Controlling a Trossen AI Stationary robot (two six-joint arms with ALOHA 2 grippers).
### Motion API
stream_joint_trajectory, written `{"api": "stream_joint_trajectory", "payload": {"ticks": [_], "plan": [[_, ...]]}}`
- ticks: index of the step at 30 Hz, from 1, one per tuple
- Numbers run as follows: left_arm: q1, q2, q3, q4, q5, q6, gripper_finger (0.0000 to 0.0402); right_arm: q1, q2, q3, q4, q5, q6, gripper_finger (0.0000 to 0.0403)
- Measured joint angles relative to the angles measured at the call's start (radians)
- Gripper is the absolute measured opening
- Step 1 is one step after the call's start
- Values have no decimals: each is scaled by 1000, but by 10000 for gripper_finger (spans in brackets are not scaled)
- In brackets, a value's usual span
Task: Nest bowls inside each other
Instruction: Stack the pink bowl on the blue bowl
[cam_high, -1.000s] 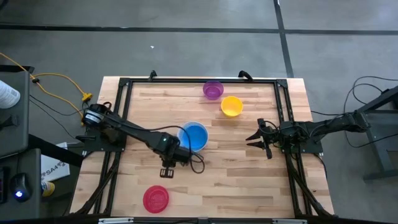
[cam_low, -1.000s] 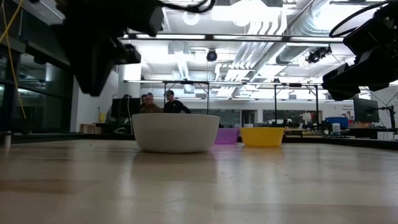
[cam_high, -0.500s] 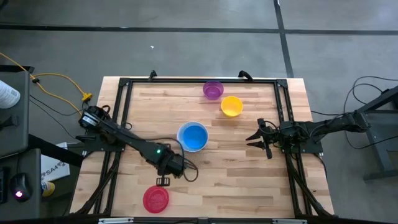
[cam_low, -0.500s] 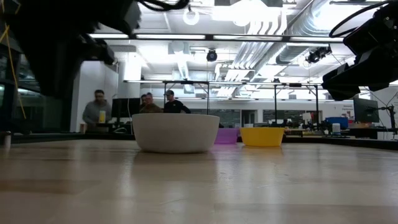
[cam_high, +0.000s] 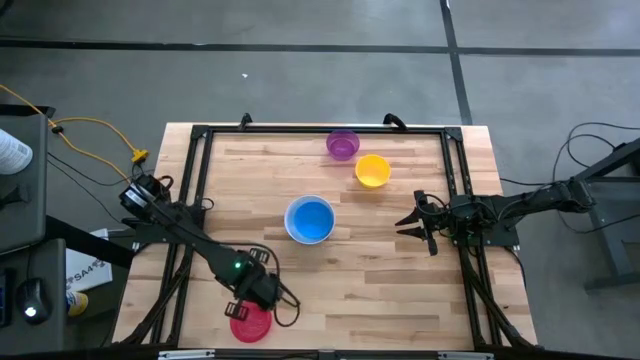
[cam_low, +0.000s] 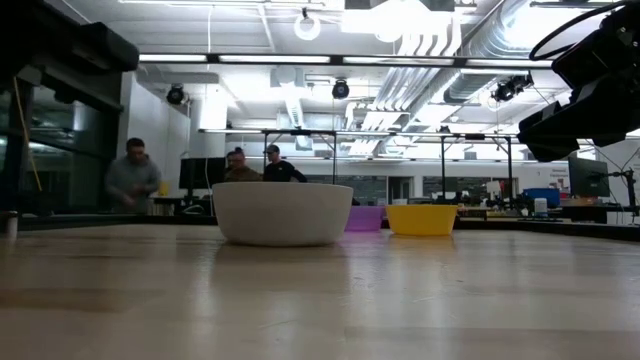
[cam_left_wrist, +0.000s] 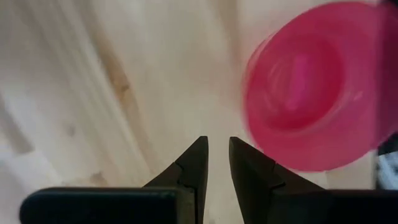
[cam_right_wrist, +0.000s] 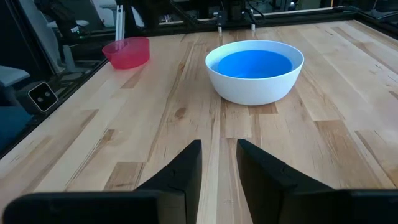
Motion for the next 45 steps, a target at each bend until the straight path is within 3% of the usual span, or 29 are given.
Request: {"api": "stream_joint_trajectory", "payload": {"ticks": [5,15,27,32,45], "plan": [[0,0,0,49,14,-36,65,0,0,0,0,0,0,94],[0,11,0,62,-51,-164,65,0,0,0,0,0,0,94],[-20,20,-2,78,-6,-169,65,0,0,0,0,0,0,94],[-27,20,-53,160,28,-195,65,0,0,0,0,0,0,94],[-28,20,-73,195,26,-194,65,0,0,0,0,0,0,94]]}}
